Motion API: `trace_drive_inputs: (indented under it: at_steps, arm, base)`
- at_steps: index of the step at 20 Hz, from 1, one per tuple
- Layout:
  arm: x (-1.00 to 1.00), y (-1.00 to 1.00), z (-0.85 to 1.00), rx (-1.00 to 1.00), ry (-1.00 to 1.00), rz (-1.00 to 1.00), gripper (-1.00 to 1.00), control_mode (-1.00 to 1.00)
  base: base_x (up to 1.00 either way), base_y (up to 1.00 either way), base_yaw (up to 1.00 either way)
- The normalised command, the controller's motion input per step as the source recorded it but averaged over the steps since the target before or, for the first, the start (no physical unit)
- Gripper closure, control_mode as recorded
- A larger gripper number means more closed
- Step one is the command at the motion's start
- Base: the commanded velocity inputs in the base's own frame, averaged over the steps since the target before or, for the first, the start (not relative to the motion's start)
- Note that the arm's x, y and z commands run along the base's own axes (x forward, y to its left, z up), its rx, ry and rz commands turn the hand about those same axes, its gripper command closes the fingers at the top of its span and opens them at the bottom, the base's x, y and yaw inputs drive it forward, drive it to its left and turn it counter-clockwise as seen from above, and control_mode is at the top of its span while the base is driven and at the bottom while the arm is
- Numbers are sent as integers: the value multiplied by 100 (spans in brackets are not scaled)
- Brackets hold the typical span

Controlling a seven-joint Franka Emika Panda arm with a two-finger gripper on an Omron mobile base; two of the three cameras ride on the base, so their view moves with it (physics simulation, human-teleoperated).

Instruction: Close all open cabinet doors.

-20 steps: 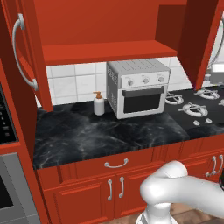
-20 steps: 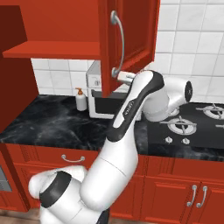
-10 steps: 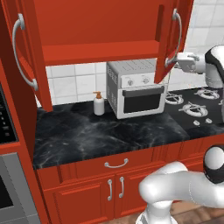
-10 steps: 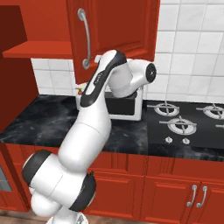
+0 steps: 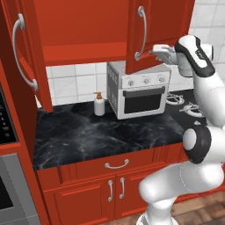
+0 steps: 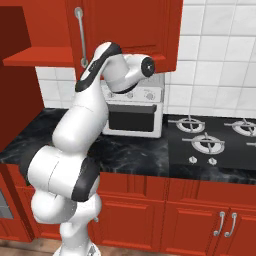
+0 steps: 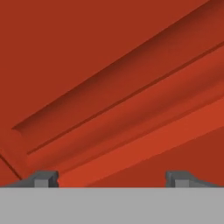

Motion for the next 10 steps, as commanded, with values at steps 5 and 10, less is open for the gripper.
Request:
trace_drive_inputs:
  at_steps: [5, 10]
  arm:
    - [72, 70, 11, -10, 0, -15, -100, -100]
    - [81, 61, 14, -9, 0, -17, -100, -100]
  base:
    - [0, 0, 0]
    - [0, 0, 0]
